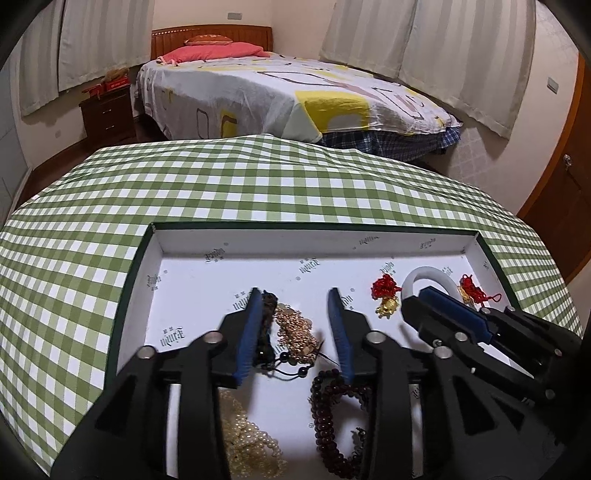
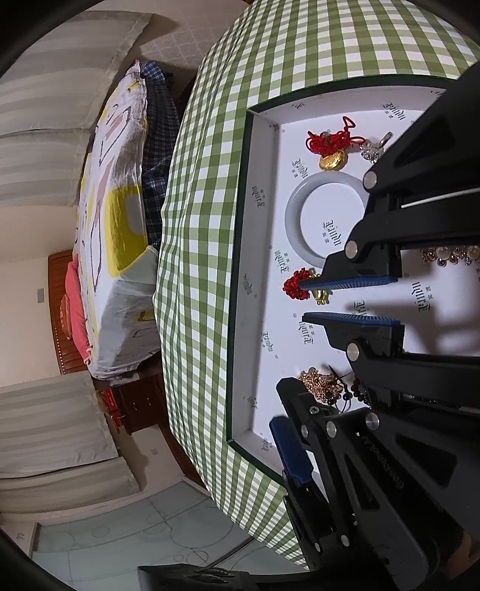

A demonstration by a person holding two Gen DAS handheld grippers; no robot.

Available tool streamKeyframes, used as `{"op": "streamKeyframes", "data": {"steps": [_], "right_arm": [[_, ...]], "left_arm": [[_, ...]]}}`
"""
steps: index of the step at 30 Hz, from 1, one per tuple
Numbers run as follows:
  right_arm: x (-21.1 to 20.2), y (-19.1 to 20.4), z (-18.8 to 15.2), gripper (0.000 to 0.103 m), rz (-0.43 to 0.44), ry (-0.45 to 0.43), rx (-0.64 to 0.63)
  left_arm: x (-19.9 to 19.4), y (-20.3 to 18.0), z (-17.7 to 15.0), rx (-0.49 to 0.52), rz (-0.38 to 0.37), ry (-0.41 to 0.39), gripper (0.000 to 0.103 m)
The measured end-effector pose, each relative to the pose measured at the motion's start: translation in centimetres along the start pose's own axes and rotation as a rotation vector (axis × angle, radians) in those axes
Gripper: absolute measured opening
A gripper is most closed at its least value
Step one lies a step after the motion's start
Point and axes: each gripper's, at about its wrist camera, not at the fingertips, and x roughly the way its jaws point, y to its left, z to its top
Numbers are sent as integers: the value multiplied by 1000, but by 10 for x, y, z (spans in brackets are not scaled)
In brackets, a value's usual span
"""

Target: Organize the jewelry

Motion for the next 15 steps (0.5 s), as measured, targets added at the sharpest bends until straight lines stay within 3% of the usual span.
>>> {"op": "streamKeyframes", "data": {"steps": [8, 15], "right_arm": [[-3, -5, -1, 22, -15, -7, 14], [-8, -14, -3, 41, -45, -18, 29]], "left_arm": [[-3, 7, 0, -15, 21, 1, 55], [-6, 9, 1, -18, 53, -5, 70]]}}
